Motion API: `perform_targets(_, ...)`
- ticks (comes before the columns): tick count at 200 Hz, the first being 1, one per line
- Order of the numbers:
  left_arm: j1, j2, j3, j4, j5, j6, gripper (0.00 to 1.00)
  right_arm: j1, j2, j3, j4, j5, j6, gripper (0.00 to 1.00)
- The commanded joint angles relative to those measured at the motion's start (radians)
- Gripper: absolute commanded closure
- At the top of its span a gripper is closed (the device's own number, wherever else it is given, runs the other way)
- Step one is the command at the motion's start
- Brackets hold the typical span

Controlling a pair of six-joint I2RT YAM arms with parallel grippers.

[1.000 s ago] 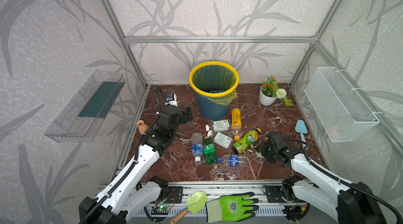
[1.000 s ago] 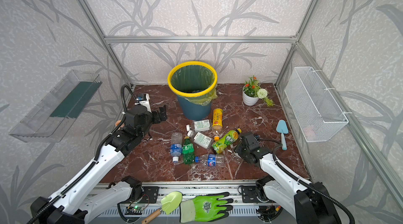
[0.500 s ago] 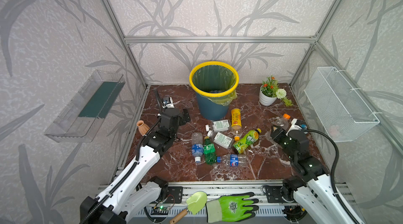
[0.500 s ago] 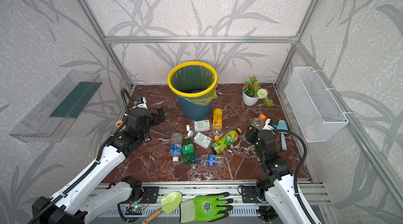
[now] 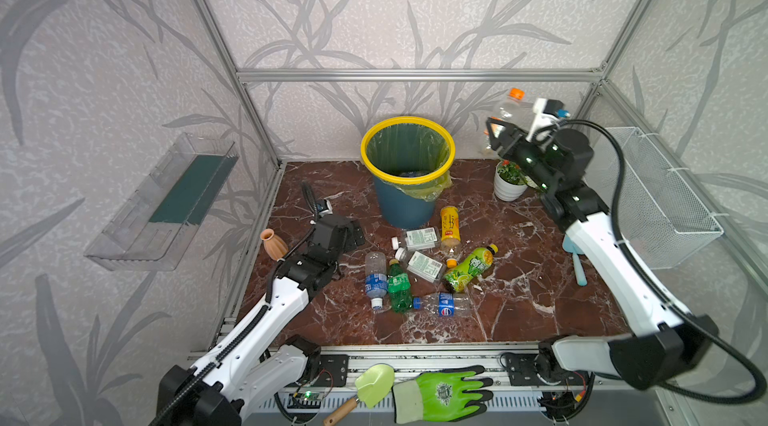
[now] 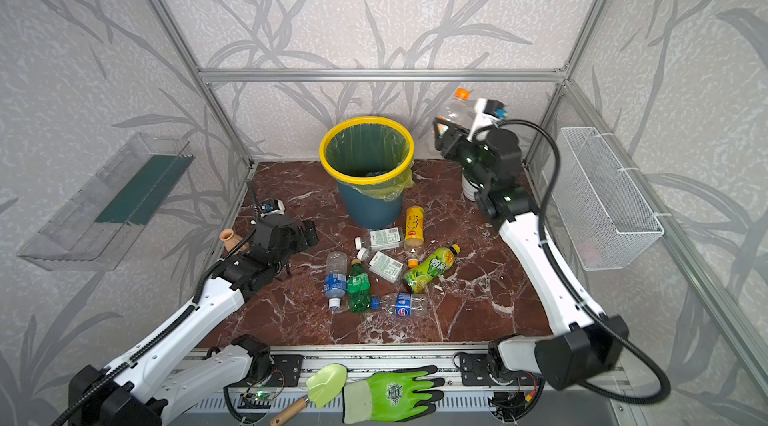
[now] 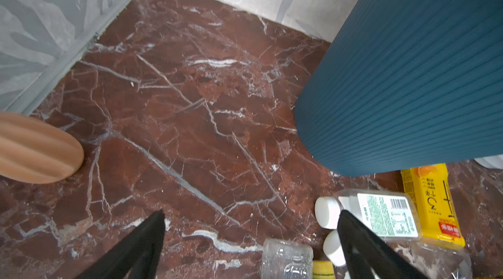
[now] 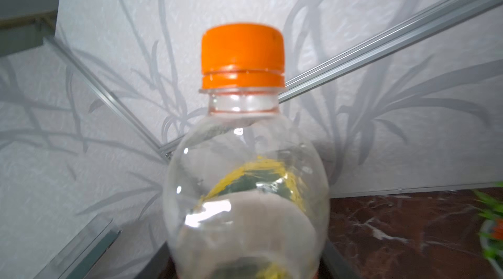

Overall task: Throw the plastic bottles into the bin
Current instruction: 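Withdraw the right gripper while the left gripper reaches to the blue-label bottle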

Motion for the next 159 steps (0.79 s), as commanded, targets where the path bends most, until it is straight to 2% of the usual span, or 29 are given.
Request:
perform_targets(1, -0.008, -0.001, -0.008, -0.047, 0.005, -0.074, 0.02, 0.048, 0.129, 0.186, -0.156, -0.075, -0.076, 0.32)
perform_targets(23, -0.015, -0.004, -0.005, -0.081, -0.007, -0.085, 0.02, 0.023, 0.213, 0.325, -0.242, -0.049, -0.095, 0.1)
perform_targets(39, -0.014, -0.011, -0.001, -0.101, -0.017, -0.084, 0.01, 0.01, 0.212, 0.378, -0.289, -0.036, -0.12, 0.05)
perform_targets(60, -0.018, -0.03, 0.001, -0.108, -0.021, -0.079, 0.01, -0.001, 0.138, 0.336, -0.264, 0.014, -0.161, 0.02)
perform_targets(99, -0.036, -0.049, -0.003, -0.125, 0.022, -0.066, 0.02, -0.032, -0.009, 0.13, -0.203, 0.002, -0.163, 0.02)
perform_targets(120, -0.057, -0.04, -0.002, -0.156, 0.054, -0.07, 0.04, -0.055, -0.097, -0.05, -0.136, -0.004, -0.157, 0.01)
perform_targets(159, -0.152, -0.015, -0.008, -0.215, 0.064, -0.125, 0.08, -0.142, -0.239, -0.421, -0.021, -0.053, -0.085, 0.01)
